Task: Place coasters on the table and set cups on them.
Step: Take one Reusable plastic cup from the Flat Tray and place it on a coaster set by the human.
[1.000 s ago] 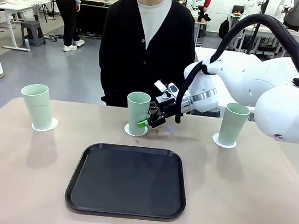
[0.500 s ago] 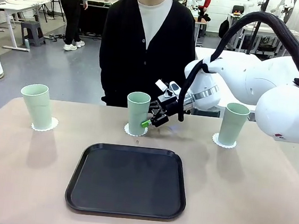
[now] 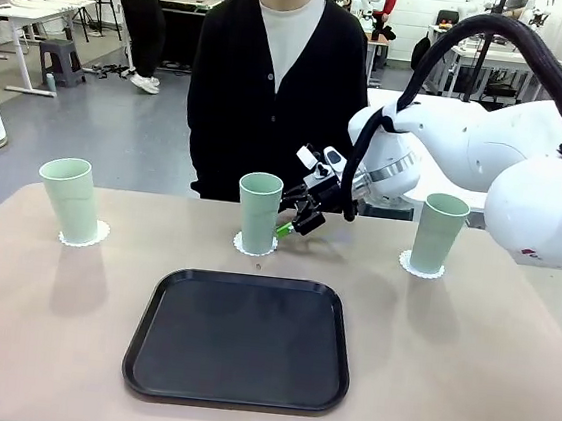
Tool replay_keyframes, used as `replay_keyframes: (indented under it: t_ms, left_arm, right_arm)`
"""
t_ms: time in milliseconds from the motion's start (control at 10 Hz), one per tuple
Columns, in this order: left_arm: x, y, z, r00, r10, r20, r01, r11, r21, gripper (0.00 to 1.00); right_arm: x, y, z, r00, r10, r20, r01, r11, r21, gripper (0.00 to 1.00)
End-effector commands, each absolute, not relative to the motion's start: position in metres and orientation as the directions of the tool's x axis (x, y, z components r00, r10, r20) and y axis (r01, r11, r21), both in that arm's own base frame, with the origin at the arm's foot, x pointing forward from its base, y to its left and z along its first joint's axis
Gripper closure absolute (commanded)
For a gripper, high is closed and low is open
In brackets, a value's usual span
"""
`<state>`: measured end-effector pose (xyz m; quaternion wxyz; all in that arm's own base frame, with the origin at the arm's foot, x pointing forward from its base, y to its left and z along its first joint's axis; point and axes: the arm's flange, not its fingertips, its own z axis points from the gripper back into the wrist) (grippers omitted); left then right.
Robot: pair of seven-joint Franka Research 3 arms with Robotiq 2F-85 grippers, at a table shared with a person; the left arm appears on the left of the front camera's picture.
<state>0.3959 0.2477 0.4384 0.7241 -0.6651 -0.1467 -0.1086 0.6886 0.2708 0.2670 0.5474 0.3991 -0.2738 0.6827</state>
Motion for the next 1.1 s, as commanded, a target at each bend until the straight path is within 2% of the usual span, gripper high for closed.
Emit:
replay_keyframes:
  t_ms: [0, 200, 300, 600, 800, 1000]
  left_arm:
    - [0.395, 0.249, 0.44, 0.931, 0.041, 0.362, 0.357, 0.096, -0.929, 0.0]
    - [0.395, 0.249, 0.44, 0.931, 0.041, 0.362, 0.357, 0.096, -0.929, 0.0]
    - [0.395, 0.249, 0.44, 0.931, 0.041, 0.362, 0.357, 0.096, -0.929, 0.0]
    - [0.395, 0.249, 0.44, 0.931, 0.041, 0.362, 0.357, 0.096, -0.929, 0.0]
    - [0.395, 0.249, 0.44, 0.931, 0.041, 0.362, 0.357, 0.096, -0.929, 0.0]
    - [0.395, 0.249, 0.44, 0.931, 0.041, 0.362, 0.357, 0.096, -0.929, 0.0]
  right_arm:
    - [0.679, 0.253, 0.292, -0.054, 0.67, 0.74, -0.98, -0.177, 0.089, 0.0]
    - [0.652, 0.23, 0.356, 0.049, 0.85, 0.525, -0.997, 0.014, 0.07, 0.0]
    - [0.632, 0.225, 0.394, 0.208, 0.884, 0.418, -0.977, 0.203, 0.058, 0.0]
    - [0.573, 0.214, 0.488, 0.576, 0.786, 0.224, -0.815, 0.573, 0.084, 0.0]
    - [0.543, 0.218, 0.537, 0.647, 0.752, 0.127, -0.762, 0.646, 0.053, 0.0]
    - [0.514, 0.225, 0.563, 0.665, 0.747, 0.019, -0.747, 0.664, 0.038, 0.0]
